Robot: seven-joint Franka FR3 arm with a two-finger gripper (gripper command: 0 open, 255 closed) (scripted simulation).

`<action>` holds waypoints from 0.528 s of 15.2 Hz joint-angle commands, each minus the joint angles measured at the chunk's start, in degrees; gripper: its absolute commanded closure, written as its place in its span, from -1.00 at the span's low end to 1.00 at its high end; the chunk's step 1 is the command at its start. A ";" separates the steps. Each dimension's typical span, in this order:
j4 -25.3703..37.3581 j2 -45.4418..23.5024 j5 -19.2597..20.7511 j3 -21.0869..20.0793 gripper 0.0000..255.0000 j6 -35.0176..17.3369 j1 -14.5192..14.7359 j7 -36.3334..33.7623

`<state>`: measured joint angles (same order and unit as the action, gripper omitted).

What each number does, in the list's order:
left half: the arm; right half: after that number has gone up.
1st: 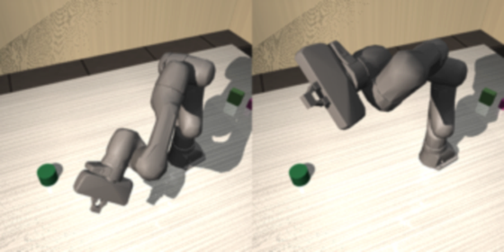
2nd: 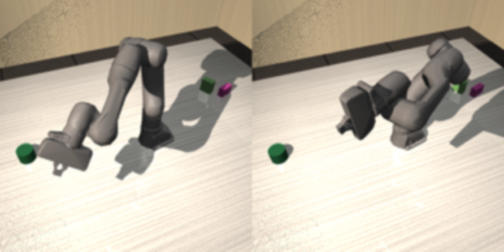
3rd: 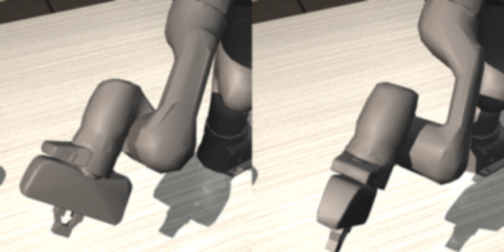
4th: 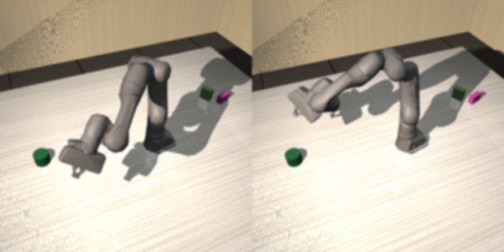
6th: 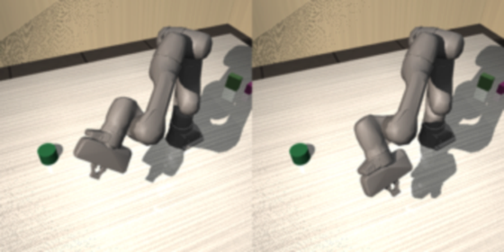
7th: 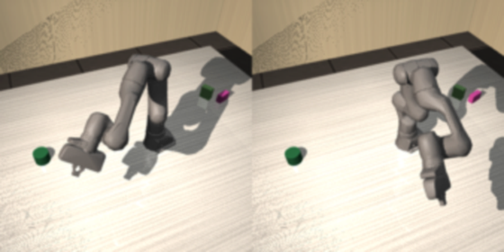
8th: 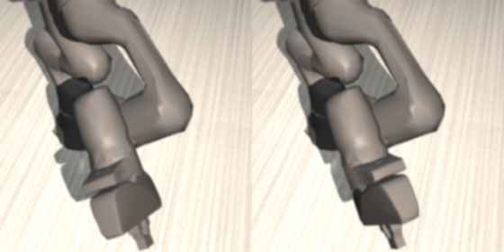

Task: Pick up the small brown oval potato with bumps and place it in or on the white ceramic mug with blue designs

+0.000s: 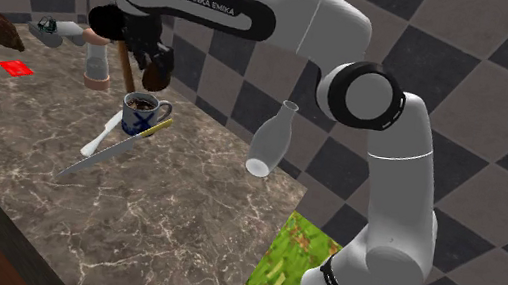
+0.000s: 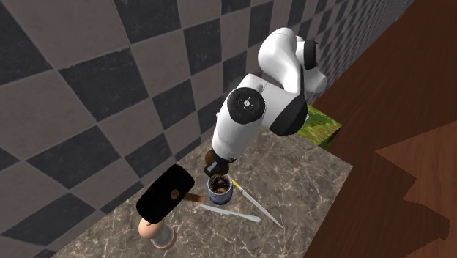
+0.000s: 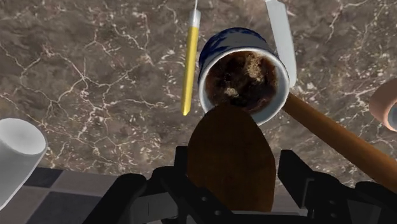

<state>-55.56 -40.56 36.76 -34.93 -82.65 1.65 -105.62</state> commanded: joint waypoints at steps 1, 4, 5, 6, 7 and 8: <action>6.66 -4.20 1.39 1.02 1.00 2.29 3.62 0.00; 2.61 -3.39 1.05 0.72 1.00 -0.41 2.25 -1.17; 1.43 -3.21 0.99 0.64 1.00 -1.24 1.86 -1.53; 0.31 -3.06 0.94 0.57 1.00 -2.05 1.50 -1.87; -0.74 -2.94 0.91 0.52 1.00 -2.84 1.16 -2.20; -1.74 -2.85 0.89 0.47 1.00 -3.61 0.85 -2.51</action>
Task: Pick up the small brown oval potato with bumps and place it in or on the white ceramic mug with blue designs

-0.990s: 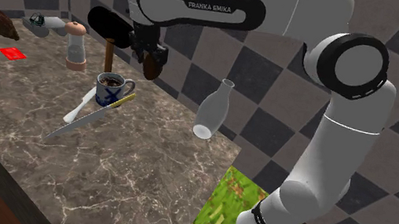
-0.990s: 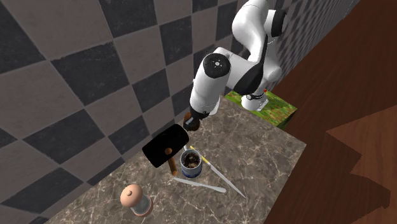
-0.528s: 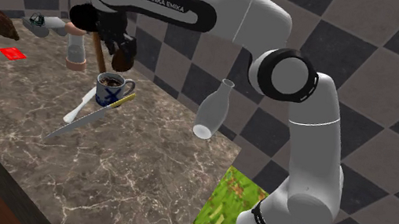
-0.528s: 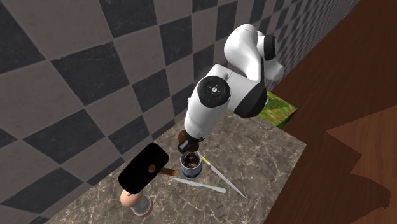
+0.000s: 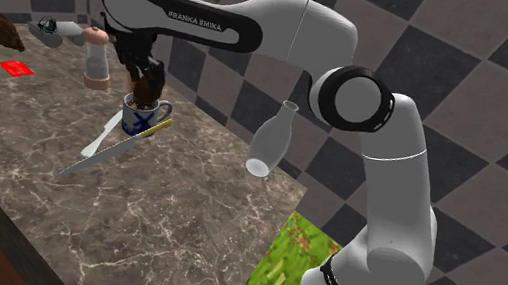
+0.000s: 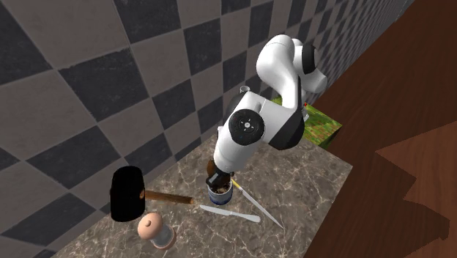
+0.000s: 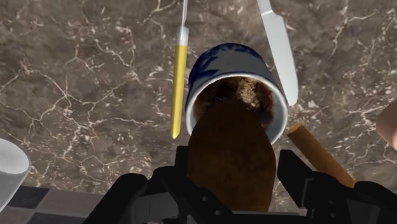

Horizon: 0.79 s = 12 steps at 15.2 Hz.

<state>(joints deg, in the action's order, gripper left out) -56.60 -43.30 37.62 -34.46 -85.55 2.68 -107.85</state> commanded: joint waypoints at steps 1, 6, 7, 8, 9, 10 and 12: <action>-1.64 -0.04 0.03 -0.03 1.00 -1.47 -0.46 -0.59; -4.93 -0.02 0.16 -0.15 1.00 -4.24 -1.45 -1.73; -4.91 -0.03 0.18 -0.16 1.00 -4.23 -1.45 -1.73; -4.91 -0.04 0.19 -0.18 1.00 -4.22 -1.45 -1.73; -4.92 -0.04 0.20 -0.19 1.00 -4.22 -1.47 -1.74; -4.91 -0.04 0.21 -0.21 1.00 -4.21 -1.47 -1.74; -4.90 -0.05 0.23 -0.23 1.00 -4.21 -1.48 -1.75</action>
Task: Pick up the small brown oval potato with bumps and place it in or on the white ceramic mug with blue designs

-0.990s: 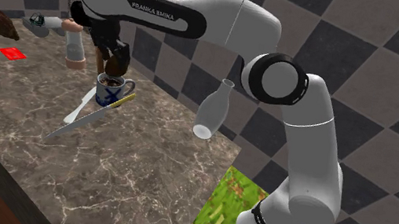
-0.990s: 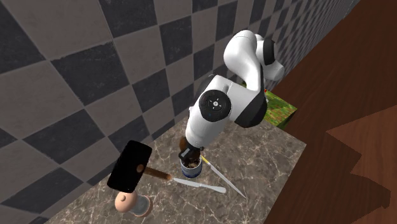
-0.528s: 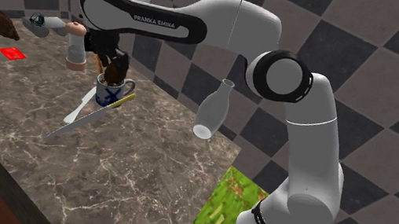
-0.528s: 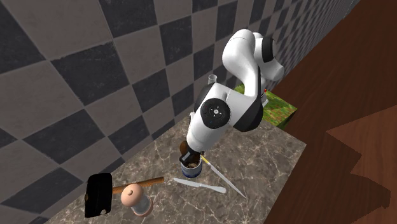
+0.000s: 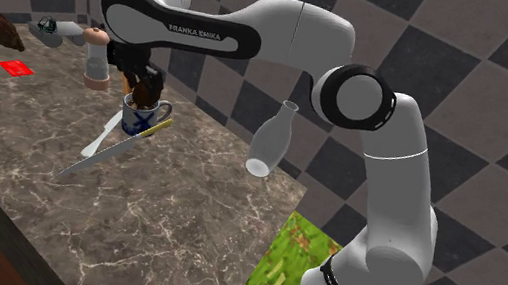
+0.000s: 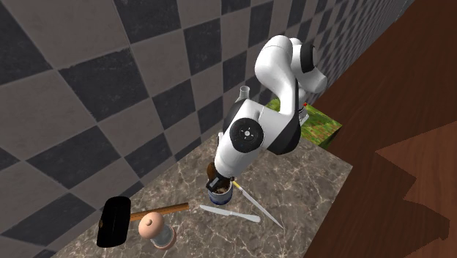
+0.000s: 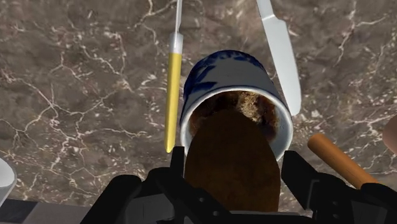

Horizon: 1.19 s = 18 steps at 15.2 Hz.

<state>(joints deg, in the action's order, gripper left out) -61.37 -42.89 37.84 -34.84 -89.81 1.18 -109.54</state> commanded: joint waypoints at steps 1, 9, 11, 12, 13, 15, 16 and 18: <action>-0.13 -0.47 0.01 0.14 1.00 0.06 0.02 -0.06; 5.59 -1.44 0.15 0.36 -1.00 4.24 2.37 1.08; 12.37 -3.14 0.65 0.89 -1.00 8.57 5.19 2.47; 12.38 -3.14 0.64 0.90 -1.00 8.57 5.20 2.47; 12.38 -3.14 0.64 0.91 -1.00 8.57 5.21 2.48; 12.38 -3.14 0.64 0.90 -1.00 8.56 5.20 2.48; 12.38 -3.14 0.64 0.91 -1.00 8.57 5.20 2.48; 12.38 -3.14 0.64 0.91 -1.00 8.57 5.21 2.48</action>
<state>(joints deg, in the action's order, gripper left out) -49.02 -46.01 38.48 -33.94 -81.26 6.37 -107.07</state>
